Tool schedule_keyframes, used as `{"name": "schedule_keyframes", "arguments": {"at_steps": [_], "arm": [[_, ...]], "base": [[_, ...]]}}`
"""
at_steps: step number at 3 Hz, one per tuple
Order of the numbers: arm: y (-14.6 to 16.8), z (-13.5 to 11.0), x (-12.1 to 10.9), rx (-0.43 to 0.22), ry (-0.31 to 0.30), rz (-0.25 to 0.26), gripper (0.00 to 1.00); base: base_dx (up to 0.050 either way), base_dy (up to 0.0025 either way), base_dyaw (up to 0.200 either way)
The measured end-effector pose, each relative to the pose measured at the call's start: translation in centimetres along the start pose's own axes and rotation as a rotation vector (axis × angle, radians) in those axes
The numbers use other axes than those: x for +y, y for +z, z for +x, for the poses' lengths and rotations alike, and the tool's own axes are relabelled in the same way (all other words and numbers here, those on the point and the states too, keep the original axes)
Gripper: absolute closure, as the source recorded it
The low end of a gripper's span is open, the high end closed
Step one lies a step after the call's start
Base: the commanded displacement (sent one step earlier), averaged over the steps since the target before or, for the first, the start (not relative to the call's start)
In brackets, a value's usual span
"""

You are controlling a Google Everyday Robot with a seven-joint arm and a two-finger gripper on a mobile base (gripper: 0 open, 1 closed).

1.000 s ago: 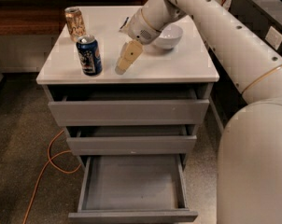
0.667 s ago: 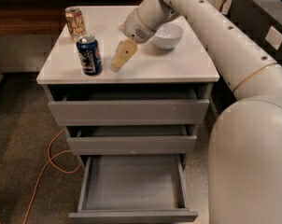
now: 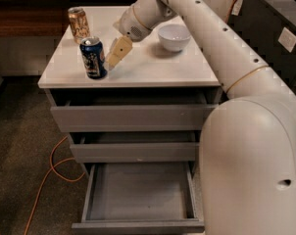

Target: Place pepsi can into bottom drawer

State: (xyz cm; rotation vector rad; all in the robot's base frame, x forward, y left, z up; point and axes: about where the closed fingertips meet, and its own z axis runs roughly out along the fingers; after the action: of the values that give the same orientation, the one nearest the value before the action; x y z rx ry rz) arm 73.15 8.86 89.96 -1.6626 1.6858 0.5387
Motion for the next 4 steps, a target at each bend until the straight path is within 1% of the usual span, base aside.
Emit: {"name": "schedule_keyframes", "arguments": {"at_steps": [1,2,3,4], "arm": [[1.4,-2.0,-0.2,-0.042,-0.021,-0.03,0.0],[2.5,-4.0,0.8,-0.086,-0.043,-0.087,0.03],[2.9,-4.9,1.7,-0.113,-0.052,-0.129,0.26],[2.6,-5.3,2.7,-0.126,-0.051,-0.161,0.57]], "base": [[0.0,0.0,0.0],[0.0,0.0,0.0],[0.0,0.0,0.0],[0.0,0.0,0.0]]}}
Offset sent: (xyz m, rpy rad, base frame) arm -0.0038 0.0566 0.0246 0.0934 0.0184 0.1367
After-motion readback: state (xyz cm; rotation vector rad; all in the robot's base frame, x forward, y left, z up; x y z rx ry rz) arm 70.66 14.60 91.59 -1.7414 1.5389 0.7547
